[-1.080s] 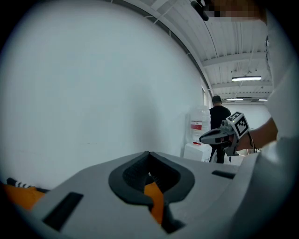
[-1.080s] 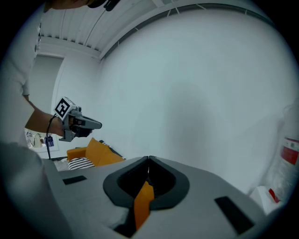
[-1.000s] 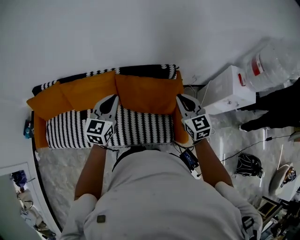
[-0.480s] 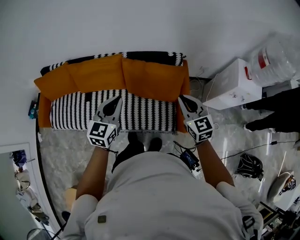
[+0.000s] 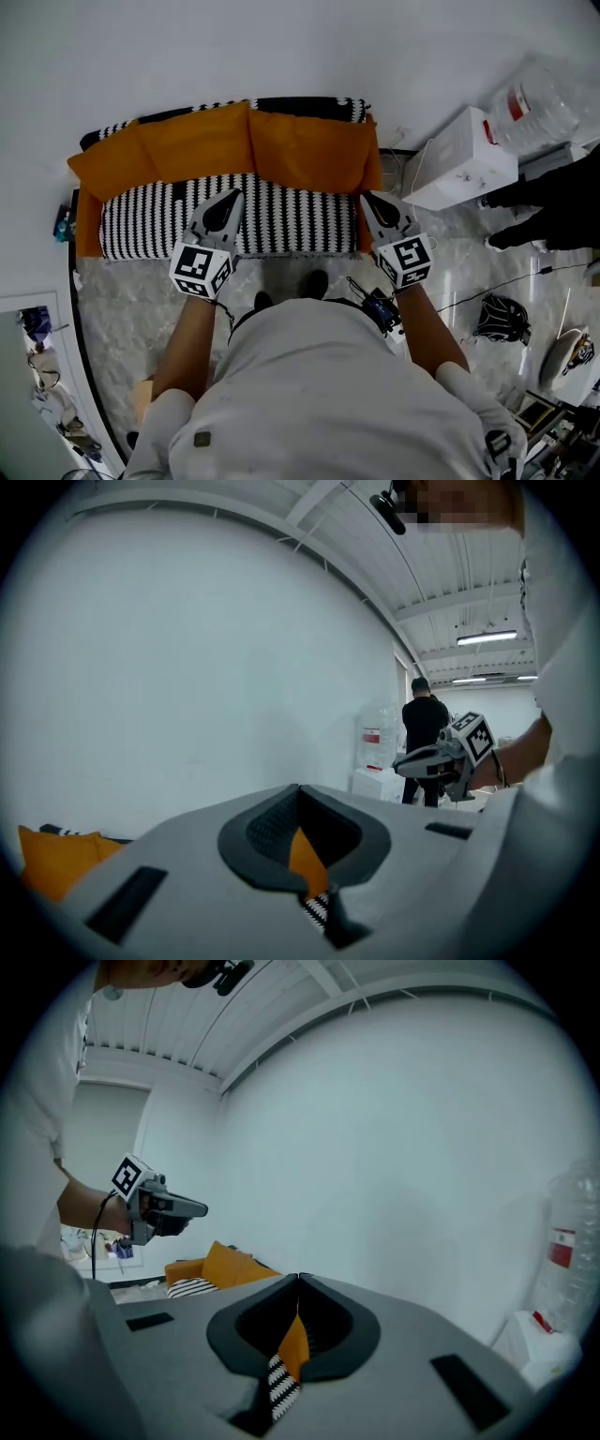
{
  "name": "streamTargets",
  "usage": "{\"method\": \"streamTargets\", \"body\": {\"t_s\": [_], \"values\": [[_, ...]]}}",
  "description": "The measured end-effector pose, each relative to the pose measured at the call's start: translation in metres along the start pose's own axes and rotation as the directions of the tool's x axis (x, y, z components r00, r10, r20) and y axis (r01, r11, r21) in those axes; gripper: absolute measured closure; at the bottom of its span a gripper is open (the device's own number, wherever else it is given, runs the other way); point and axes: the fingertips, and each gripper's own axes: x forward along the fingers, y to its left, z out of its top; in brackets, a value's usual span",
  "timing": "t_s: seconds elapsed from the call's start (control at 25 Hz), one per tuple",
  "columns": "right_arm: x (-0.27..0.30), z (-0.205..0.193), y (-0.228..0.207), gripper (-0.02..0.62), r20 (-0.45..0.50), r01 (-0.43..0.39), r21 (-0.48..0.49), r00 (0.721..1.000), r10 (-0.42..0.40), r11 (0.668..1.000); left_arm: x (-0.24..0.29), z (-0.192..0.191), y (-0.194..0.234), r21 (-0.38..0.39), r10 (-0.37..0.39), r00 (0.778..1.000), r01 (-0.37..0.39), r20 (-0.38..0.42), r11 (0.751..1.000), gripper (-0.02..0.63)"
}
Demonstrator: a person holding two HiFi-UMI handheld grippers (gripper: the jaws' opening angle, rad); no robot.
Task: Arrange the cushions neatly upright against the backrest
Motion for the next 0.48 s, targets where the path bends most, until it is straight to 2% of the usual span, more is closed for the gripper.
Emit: {"method": "streamTargets", "body": {"t_s": [0.48], "values": [[0.002,0.025,0.131,0.568,0.023,0.016,0.015,1.000,-0.016,1.000,-0.133,-0.011,0.050,0.017,-0.017,0.999,0.017,0.038,1.000,0.597]]}}
